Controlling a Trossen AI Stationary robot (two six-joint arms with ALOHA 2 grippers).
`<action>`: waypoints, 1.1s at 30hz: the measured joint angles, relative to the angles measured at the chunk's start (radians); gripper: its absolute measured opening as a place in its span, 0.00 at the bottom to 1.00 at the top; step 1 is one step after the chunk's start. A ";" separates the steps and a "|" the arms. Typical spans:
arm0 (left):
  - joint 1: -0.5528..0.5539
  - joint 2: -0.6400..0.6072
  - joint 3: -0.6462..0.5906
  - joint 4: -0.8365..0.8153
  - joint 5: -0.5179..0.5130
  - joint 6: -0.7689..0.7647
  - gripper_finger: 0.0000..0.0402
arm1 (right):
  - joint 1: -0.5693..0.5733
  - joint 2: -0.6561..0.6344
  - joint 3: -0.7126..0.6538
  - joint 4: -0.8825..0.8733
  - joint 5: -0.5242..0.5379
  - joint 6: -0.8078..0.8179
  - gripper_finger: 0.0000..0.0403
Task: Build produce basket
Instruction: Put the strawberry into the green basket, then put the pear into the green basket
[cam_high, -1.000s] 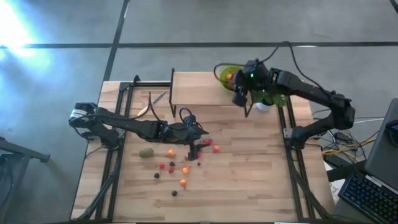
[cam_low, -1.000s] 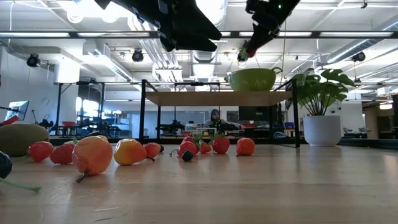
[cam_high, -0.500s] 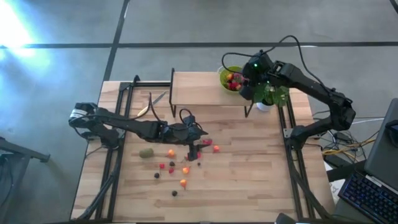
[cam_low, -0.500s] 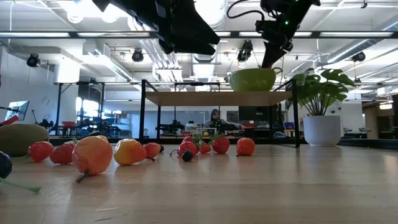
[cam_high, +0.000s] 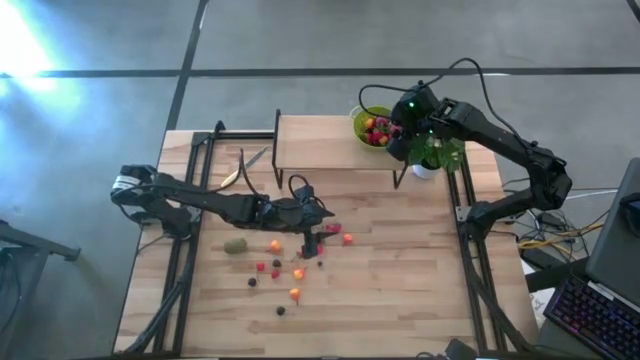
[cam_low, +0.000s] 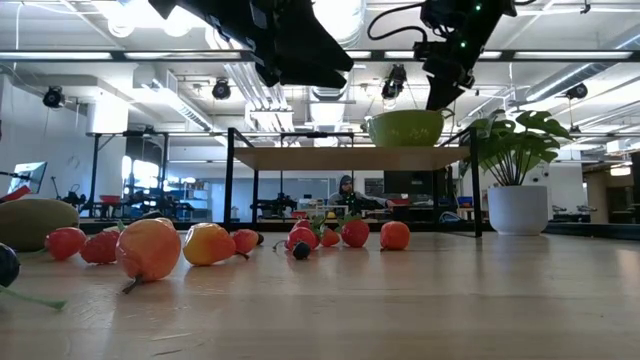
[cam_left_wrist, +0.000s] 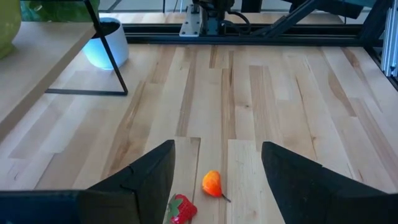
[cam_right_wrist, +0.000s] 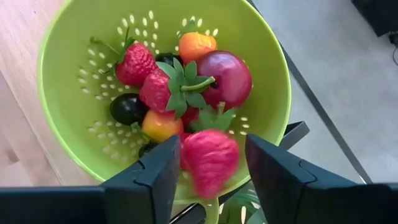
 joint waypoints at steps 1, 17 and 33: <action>0.000 0.000 0.000 0.000 0.000 0.000 0.61 | 0.000 0.000 0.000 0.001 0.000 0.000 0.46; 0.000 0.000 0.000 -0.071 0.000 0.000 0.61 | 0.084 -0.022 0.051 0.008 0.001 -0.033 0.54; 0.000 0.000 -0.004 -0.193 -0.001 -0.004 0.61 | 0.589 -0.070 -0.028 0.017 0.001 0.107 0.46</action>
